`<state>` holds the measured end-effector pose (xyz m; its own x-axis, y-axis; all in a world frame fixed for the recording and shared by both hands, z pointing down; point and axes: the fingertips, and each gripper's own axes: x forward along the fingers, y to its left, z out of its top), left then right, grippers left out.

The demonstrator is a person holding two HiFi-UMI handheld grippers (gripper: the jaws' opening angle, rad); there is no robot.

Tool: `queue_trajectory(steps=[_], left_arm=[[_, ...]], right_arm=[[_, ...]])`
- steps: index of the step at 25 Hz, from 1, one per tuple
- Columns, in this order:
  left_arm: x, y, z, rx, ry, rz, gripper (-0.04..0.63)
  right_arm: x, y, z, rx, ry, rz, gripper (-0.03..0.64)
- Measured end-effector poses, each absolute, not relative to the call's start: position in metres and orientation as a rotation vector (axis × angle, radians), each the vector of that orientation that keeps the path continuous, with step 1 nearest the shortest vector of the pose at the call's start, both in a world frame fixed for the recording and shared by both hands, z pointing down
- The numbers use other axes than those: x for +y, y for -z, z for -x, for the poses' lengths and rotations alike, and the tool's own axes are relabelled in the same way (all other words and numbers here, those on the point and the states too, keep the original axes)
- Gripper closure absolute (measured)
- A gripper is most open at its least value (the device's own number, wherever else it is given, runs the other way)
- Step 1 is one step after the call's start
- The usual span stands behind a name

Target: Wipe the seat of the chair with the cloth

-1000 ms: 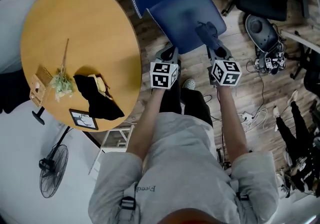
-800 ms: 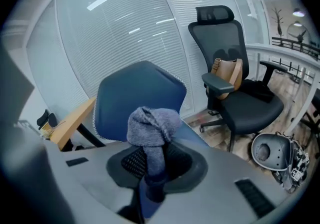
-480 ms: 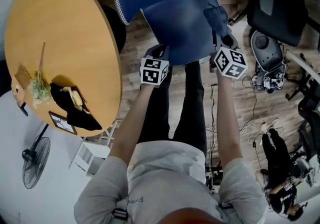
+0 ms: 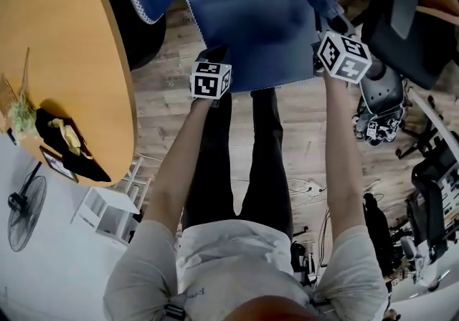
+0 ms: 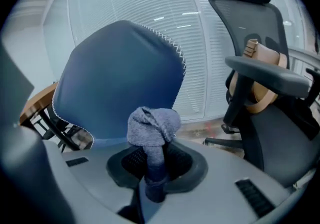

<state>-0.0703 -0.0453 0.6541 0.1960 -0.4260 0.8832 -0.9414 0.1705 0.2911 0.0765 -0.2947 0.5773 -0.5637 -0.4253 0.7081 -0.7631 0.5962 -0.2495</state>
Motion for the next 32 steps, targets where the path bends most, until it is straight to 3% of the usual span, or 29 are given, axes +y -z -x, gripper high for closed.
queue_trajectory(steps=[5, 10, 15, 20, 32], left_arm=[[-0.054, -0.683, 0.070, -1.394, -0.629, -1.367, 0.568], [-0.053, -0.694, 0.070, -1.287, -0.655, -1.379, 0.568], [-0.052, -0.694, 0.066, -1.125, -0.711, -1.421, 0.569], [-0.052, -0.692, 0.064, -1.147, -0.714, -1.448, 0.568], [-0.053, -0.689, 0.065, -1.260, -0.731, -1.449, 0.569]], right_arm=[[-0.326, -0.580, -0.070, -2.220, -0.522, -0.848, 0.549], [-0.338, -0.591, -0.029, -2.216, -0.071, -0.598, 0.549], [-0.315, -0.638, 0.006, -2.057, 0.209, -0.255, 0.549], [-0.303, -0.689, -0.006, -1.818, 0.538, -0.010, 0.554], [-0.282, -0.688, -0.023, -1.960, 0.545, 0.210, 0.560]])
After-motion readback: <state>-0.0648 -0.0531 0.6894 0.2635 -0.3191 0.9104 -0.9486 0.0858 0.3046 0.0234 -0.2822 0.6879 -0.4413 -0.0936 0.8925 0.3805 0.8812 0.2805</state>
